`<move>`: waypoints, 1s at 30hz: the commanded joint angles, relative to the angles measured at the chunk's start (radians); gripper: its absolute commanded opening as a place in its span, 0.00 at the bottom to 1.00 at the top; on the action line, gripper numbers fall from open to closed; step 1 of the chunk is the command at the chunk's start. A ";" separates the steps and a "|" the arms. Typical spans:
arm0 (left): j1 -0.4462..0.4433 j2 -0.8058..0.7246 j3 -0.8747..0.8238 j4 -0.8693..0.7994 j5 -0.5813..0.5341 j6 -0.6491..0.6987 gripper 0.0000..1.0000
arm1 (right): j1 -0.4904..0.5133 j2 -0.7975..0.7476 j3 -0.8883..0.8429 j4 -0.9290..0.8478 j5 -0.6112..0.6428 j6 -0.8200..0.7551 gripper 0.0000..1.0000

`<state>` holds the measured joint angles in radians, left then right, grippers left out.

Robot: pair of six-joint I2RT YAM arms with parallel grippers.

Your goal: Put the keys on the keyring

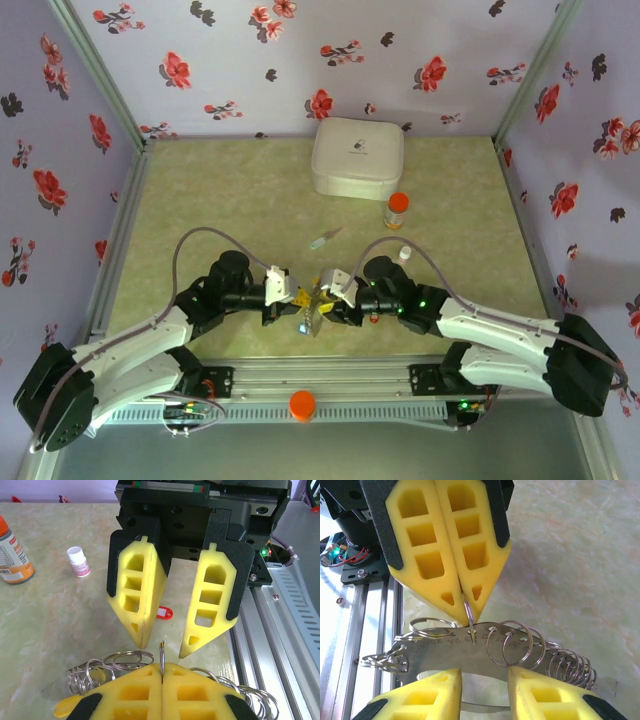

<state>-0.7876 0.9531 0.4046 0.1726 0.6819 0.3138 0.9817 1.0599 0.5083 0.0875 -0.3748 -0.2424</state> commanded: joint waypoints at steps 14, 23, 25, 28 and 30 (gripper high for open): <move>-0.008 0.042 -0.065 0.251 0.025 -0.098 0.00 | 0.007 -0.049 -0.037 0.117 -0.048 0.035 0.21; -0.008 0.036 -0.077 0.270 0.028 -0.107 0.00 | 0.006 -0.032 -0.033 0.173 -0.062 0.054 0.16; -0.008 0.039 -0.079 0.275 0.030 -0.107 0.00 | 0.007 -0.025 -0.033 0.189 -0.064 0.058 0.15; -0.007 0.039 -0.081 0.277 0.035 -0.106 0.00 | 0.006 -0.014 -0.032 0.209 -0.064 0.061 0.12; -0.008 0.038 -0.081 0.276 0.034 -0.105 0.00 | 0.008 -0.007 -0.028 0.213 -0.064 0.061 0.08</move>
<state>-0.7921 0.9894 0.3309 0.4015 0.6945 0.2153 0.9817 1.0405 0.4755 0.2359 -0.4114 -0.1970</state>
